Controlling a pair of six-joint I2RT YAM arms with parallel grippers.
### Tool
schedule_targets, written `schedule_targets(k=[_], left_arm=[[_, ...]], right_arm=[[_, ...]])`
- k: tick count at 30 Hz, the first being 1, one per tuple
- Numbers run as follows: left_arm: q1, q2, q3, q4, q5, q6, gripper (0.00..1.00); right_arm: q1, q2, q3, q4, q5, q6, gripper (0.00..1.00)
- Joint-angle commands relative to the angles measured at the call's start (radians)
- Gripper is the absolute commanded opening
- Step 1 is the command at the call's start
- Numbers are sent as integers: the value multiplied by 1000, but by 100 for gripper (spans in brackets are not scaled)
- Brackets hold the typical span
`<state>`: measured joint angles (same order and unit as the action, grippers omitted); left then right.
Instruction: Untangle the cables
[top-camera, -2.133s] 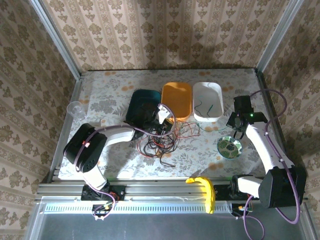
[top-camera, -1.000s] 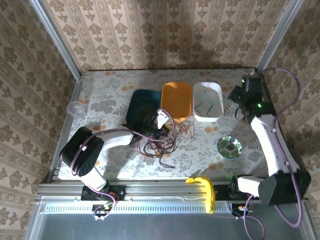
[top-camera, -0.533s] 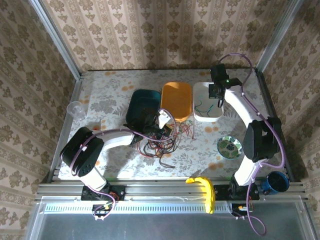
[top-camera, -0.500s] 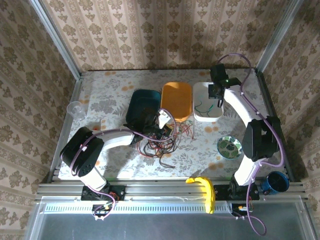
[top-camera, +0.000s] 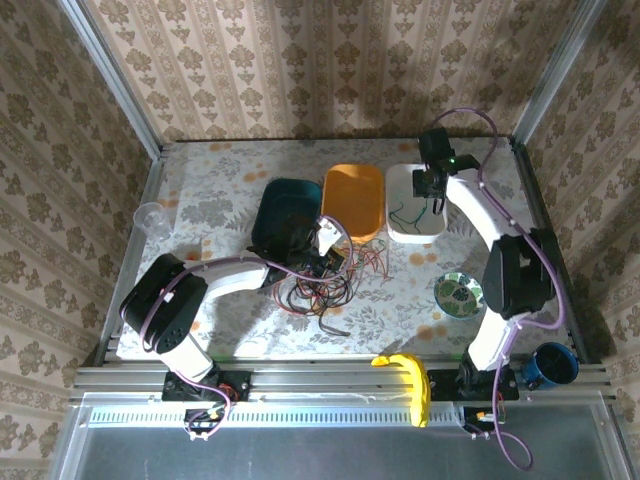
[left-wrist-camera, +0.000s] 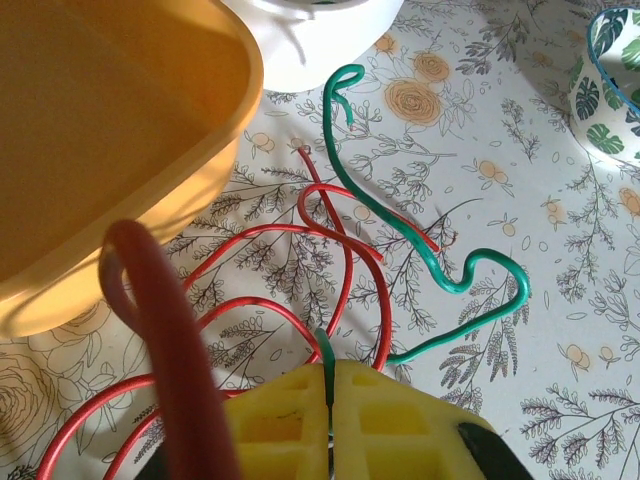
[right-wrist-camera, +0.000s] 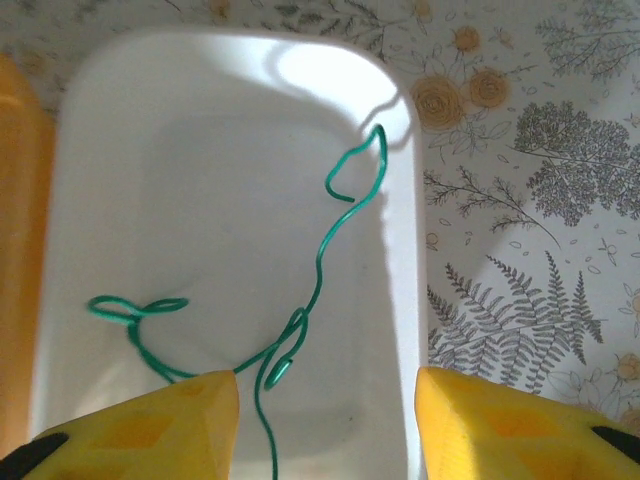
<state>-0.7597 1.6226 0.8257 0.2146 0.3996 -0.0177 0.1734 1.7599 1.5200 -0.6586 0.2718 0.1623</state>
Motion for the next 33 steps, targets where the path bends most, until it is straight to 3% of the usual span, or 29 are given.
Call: schedule_targets(k=[1,7,10,18,21,25,26,28,29,31,33], left_arm=[[-13,-6,29,-6,14,27,0],[-26,6,35,-1,11,29,0],[-26,11,41,0,11,26,0],[-27,12,51,-2,11,32,0],[-26,10,53,-5,12,30,0],[-26,2,49,-6,4,25,0],[-27,2,47,-5,2,24,0],[-27,8,44,1,-4,20,0],[-27,11,43,8,-4,18,4],[-26,19,42,17,4,13,26],[-28,30,50,17,22,12,39]], right_arm=[[32,-146,-86,4,-146,51,52],[146,-258,-276,-29,-611,69,50],[229,-266,-327,-61,-721,59,49],[284,-183,-369,-106,-734,49,48],[283,-150,-381,-65,-711,63,43],[275,-138,-374,-18,-672,95,7],[269,-147,-372,-15,-654,103,2],[255,-165,-374,-18,-638,108,0],[245,-175,-374,-25,-636,106,0],[230,-193,-374,-41,-642,107,0],[216,-208,-379,-51,-657,111,0]])
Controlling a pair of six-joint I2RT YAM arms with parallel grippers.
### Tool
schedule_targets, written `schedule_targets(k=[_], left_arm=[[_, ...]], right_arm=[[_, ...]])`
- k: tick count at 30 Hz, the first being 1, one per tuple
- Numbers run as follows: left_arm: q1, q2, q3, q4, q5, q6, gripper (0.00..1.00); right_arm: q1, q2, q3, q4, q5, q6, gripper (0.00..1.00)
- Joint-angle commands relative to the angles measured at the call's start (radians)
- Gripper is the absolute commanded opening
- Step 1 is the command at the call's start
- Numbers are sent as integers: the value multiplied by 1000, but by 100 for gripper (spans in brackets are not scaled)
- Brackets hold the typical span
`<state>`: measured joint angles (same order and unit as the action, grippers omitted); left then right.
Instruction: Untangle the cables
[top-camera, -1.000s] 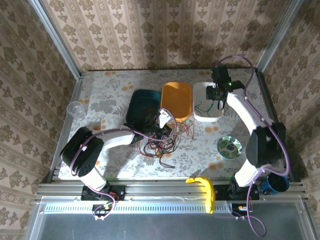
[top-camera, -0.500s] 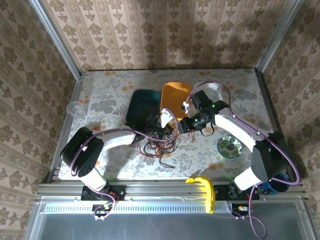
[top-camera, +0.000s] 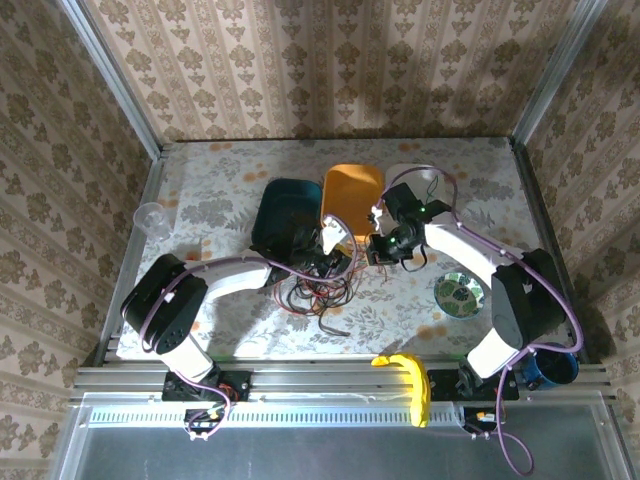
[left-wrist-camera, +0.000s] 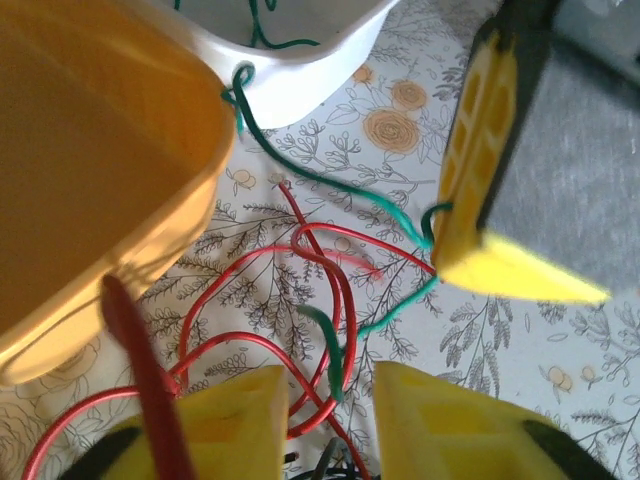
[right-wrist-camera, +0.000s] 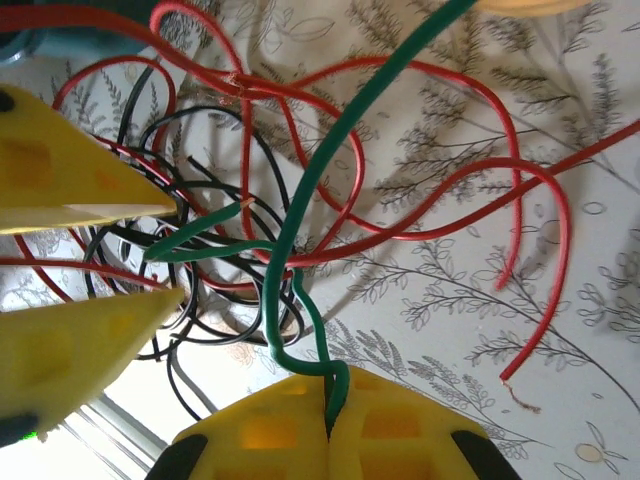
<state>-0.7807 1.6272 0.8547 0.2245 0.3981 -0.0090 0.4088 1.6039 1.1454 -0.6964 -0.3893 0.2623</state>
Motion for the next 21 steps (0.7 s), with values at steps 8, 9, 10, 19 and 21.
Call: schedule_targets(k=[8,9,10,19,21], left_arm=[[-18,56,57,-4,23,34,47],[-19,59,63,-4,22,37,46],[-19,64,70,-5,24,41,46],[-40,129,146,-15,37,64,35],[-40,142,154,-18,36,61,19]], right_arm=[[-80,-83,-13,-5,-121,87,0],[-82,-84,-10,-6,-134,90,0],[-84,-85,-8,-8,-146,93,0],[-91,-84,6,-20,-238,114,0],[-97,-96,7,-22,-235,119,0]])
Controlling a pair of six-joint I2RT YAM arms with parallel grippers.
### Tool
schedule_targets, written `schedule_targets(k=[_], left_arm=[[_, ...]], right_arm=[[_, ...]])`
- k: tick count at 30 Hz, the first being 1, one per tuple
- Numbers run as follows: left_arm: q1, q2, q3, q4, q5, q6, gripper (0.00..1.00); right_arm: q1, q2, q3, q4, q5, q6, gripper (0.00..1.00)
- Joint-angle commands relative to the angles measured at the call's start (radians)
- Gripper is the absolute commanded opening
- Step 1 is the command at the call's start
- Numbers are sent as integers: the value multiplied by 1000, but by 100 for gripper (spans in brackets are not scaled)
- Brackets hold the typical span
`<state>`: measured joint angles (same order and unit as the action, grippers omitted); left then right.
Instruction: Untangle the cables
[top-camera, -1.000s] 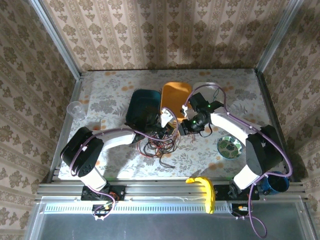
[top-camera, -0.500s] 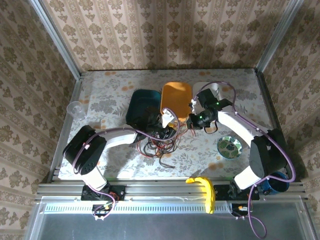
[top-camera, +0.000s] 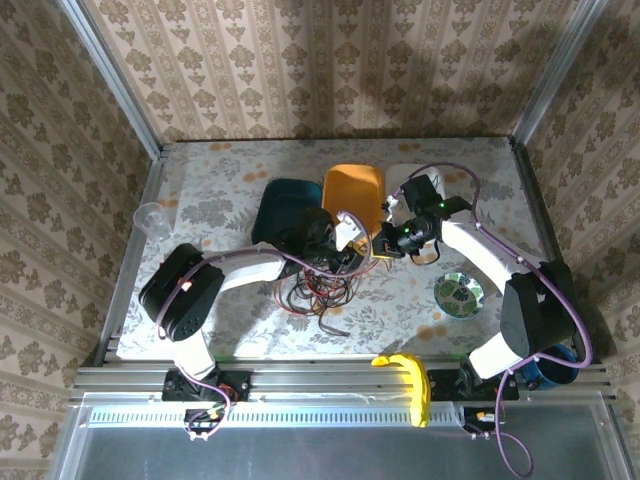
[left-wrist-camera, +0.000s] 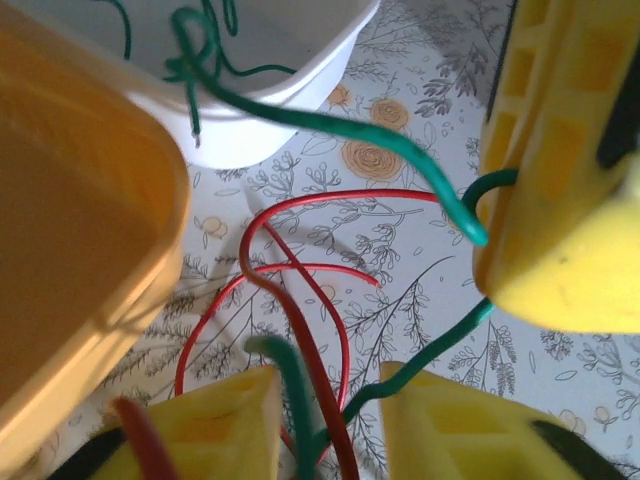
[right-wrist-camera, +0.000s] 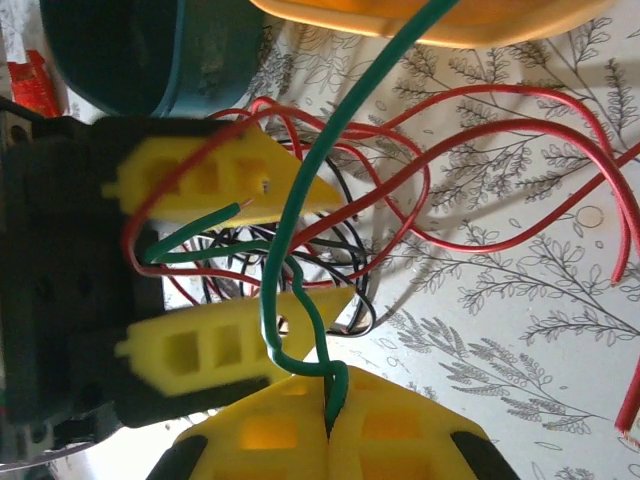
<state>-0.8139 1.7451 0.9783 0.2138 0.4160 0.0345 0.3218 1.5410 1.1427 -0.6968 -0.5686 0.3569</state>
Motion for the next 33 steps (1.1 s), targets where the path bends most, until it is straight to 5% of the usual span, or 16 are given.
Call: schedule_targets(k=[1,2,6,15,25,33], left_arm=[[-6,29,34,-13,18,18,9],[-7,31,33,-15,16,16,1],[-7,21,19,-13,12,6,0],[27,-62,-49,34,68,-56,0],[49,-110,-69,10,123,-79,4],[48,-87,-70,35,121,-100,19]], right_arm=[[-17,-40,9,-22,-50,29,0],[-29,-52,8,-19,-49,35,0],[-84,-105,-11,5,10,69,0],[-100,-136,-10,-90,489,73,0],[-100,-141,-40,-39,460,96,0],[-93,-142,-93,105,248,177,0]])
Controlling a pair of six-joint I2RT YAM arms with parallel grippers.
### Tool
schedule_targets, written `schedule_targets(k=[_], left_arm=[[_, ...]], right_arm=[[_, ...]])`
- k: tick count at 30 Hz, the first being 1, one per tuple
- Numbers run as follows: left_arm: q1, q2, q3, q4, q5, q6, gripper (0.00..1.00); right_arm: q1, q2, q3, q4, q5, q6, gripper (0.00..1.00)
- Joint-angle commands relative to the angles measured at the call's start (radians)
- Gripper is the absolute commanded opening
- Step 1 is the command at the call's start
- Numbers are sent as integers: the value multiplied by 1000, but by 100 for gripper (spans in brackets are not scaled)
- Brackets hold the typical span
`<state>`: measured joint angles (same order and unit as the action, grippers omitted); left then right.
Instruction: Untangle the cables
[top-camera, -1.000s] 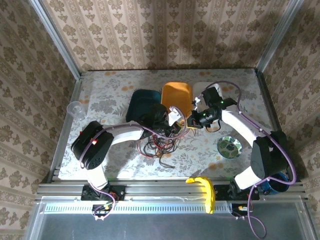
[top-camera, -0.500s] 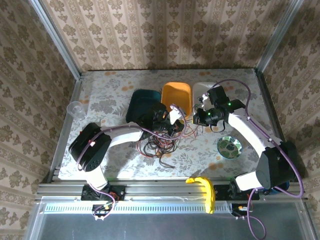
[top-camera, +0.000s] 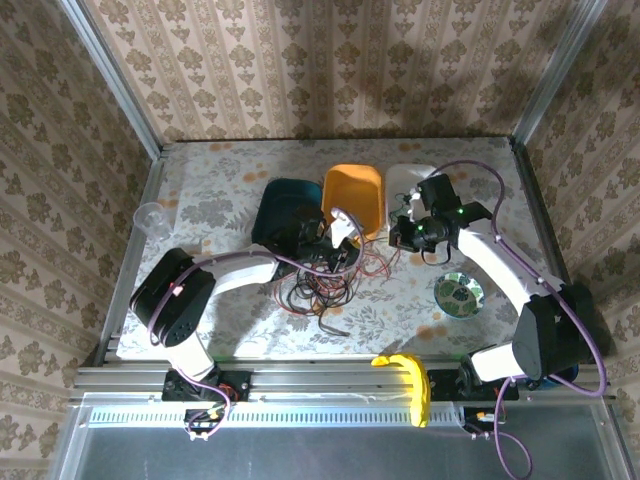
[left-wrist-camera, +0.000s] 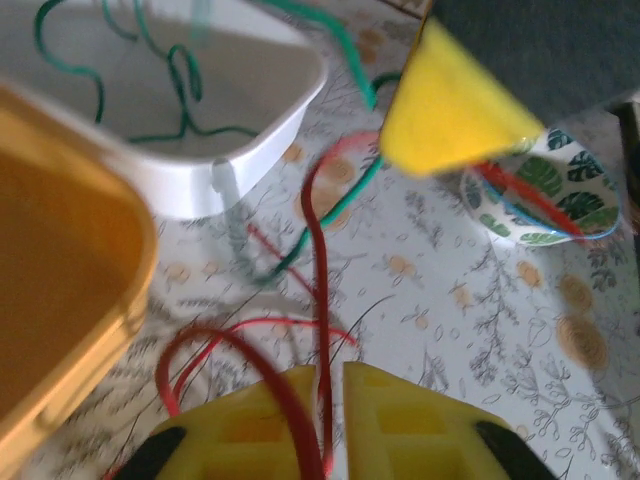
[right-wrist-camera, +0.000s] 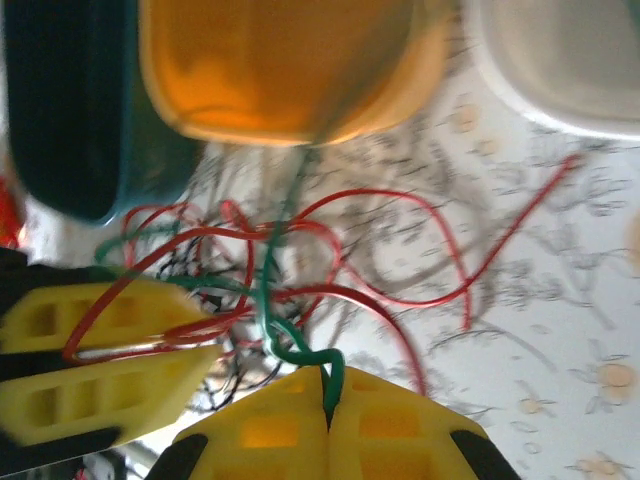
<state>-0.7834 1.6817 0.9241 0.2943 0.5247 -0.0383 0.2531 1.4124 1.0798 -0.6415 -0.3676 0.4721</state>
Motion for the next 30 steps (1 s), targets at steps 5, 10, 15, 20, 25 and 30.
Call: schedule_targets(k=[5,10,15,20,25,30], left_arm=[[14,2,2,-36,12,-30,29],[6,20,23,-41,27,-19,32],[-17,34,52,-68,34,32,47],[-29,86,110,-71,34,60,51],[-40,155,163,-33,21,44,50],[-26,194,159,54,2,0,8]], right_arm=[[-19,-44,-34,79,1,78,0],[-18,-47,-34,77,-16,71,0],[-18,-43,-28,77,-20,72,0],[-17,-31,-18,84,-37,76,0],[-17,-29,-5,82,-48,78,0],[-17,-41,-4,76,-58,76,0]])
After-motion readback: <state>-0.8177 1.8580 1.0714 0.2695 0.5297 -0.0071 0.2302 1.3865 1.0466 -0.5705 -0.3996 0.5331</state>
